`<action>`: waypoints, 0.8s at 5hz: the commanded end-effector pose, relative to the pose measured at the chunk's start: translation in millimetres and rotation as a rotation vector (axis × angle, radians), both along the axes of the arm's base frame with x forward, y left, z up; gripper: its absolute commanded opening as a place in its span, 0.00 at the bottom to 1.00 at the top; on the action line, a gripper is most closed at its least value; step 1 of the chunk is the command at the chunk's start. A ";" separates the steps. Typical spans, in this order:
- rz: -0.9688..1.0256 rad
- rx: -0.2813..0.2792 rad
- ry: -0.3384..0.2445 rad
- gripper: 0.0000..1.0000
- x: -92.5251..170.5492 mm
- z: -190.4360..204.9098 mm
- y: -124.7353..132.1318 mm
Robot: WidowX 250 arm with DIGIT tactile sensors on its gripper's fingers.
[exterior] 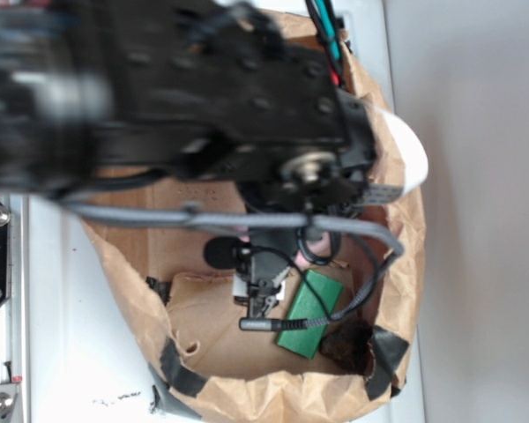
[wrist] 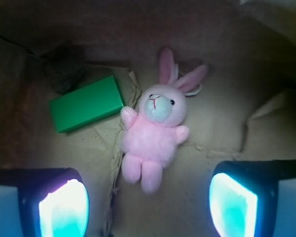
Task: Grab the pink bunny.
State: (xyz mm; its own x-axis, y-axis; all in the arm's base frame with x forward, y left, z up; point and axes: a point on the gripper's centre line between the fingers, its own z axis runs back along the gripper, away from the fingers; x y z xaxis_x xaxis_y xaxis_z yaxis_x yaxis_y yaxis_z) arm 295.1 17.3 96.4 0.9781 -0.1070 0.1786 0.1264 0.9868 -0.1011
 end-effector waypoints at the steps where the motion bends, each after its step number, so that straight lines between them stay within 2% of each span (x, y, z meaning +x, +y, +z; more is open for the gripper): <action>1: 0.015 -0.002 -0.037 1.00 21.5 -7.2 -24.9; 3: 0.012 0.063 -0.021 1.00 29.9 -33.9 -35.5; 4: 0.002 0.109 -0.040 1.00 22.8 -54.3 -40.2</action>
State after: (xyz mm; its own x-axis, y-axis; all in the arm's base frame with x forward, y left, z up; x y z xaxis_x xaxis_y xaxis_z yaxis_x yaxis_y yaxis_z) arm 313.8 -13.5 35.0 0.9793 -0.0989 0.1767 0.0986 0.9951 0.0100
